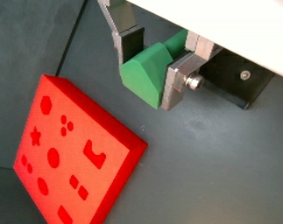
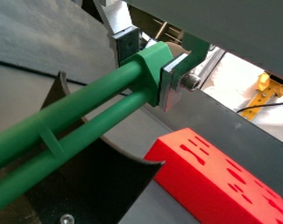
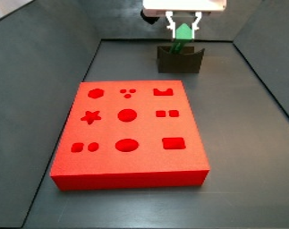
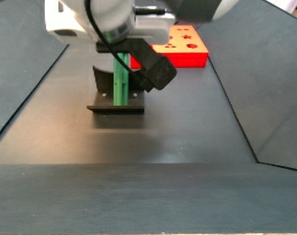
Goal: Pick up the 3 prong object. Move up. Place the 3 prong object on the fixture. Regrasp the 3 prong object. Move to above the board. Insert the 3 prong object.
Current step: Place the 3 prong object on the fixture, then regrasp the 3 prong object.
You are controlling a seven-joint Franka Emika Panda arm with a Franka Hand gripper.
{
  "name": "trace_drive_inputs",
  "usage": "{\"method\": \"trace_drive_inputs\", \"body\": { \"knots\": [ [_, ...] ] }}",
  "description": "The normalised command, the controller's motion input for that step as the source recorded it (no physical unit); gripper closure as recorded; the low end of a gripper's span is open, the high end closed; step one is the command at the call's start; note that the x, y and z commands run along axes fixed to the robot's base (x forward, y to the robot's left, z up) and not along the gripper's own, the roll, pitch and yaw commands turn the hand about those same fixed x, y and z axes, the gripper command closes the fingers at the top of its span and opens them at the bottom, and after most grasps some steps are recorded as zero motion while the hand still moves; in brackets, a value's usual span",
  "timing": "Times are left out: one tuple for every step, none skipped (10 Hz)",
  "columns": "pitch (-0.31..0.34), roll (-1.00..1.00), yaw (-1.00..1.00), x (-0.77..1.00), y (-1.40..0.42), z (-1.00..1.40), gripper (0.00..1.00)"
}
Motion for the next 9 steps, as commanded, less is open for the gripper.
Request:
{"method": "trace_drive_inputs", "body": {
  "knots": [
    [-0.068,-0.04,0.03,0.06,0.09,-0.42,1.00],
    [-0.070,-0.04,0.03,0.06,0.10,-0.40,1.00],
    [-0.068,-0.04,0.02,0.05,0.10,-0.39,1.00],
    [-0.066,-0.04,0.02,0.05,0.10,-0.39,1.00],
    [-0.065,-0.04,0.02,0.05,0.10,-0.39,1.00],
    [-0.065,-0.04,0.02,0.05,0.10,-0.39,1.00],
    [-0.064,-0.04,0.02,0.05,0.10,-0.39,1.00],
    [0.000,0.00,0.00,0.00,0.00,0.00,0.00],
    [-0.048,-0.01,0.00,0.00,0.00,1.00,0.00]
  ]
}}
